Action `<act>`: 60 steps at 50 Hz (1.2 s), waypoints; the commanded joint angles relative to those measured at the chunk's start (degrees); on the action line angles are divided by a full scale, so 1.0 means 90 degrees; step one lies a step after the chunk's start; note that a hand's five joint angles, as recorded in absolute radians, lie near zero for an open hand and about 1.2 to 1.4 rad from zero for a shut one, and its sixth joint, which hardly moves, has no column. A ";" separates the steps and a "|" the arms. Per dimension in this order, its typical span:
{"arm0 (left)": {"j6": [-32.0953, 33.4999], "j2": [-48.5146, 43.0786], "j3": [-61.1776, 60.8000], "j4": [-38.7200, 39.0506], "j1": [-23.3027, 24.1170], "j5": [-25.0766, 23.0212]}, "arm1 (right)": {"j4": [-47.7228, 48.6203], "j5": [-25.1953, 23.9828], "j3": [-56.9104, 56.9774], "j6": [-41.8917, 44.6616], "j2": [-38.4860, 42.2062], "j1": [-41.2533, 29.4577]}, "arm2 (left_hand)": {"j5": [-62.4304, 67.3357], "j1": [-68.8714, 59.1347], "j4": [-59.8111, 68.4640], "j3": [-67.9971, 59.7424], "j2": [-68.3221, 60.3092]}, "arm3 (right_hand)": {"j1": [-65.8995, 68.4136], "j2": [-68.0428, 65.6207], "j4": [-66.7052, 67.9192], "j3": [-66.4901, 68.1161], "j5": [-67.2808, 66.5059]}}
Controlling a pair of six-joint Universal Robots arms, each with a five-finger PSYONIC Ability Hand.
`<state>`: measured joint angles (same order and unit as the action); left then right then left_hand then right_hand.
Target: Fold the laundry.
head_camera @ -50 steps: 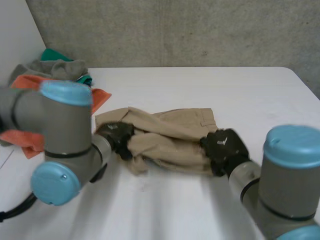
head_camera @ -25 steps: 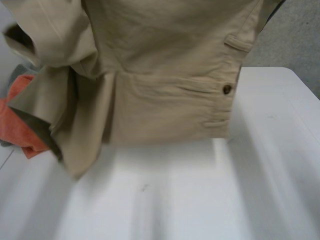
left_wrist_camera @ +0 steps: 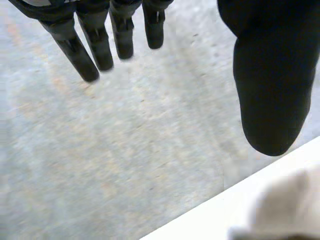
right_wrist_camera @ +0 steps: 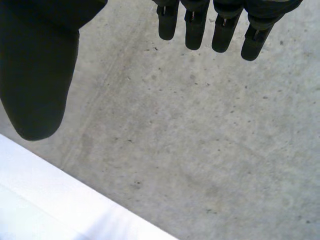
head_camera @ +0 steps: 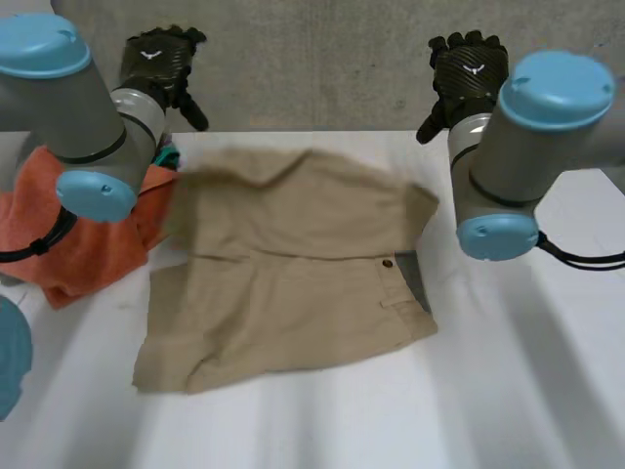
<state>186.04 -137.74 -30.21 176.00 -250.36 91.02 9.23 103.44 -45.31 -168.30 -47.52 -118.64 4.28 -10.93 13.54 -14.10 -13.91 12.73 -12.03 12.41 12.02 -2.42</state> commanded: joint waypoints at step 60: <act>0.3226 0.3175 -0.8557 0.1059 0.0396 0.0521 | -0.0115 -0.2334 -0.5864 0.1757 -0.2024 0.0116 | 0.7303 -0.7675 0.7384 -0.7322 -0.7343 | 0.7474 -0.7552 0.7510 0.7554 -0.7509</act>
<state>214.99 -109.42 -107.05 181.85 -247.13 93.85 12.48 80.92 -98.62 -152.59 -63.58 -117.48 53.81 -42.02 64.23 -63.76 -62.84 61.45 -66.38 68.36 67.75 -56.32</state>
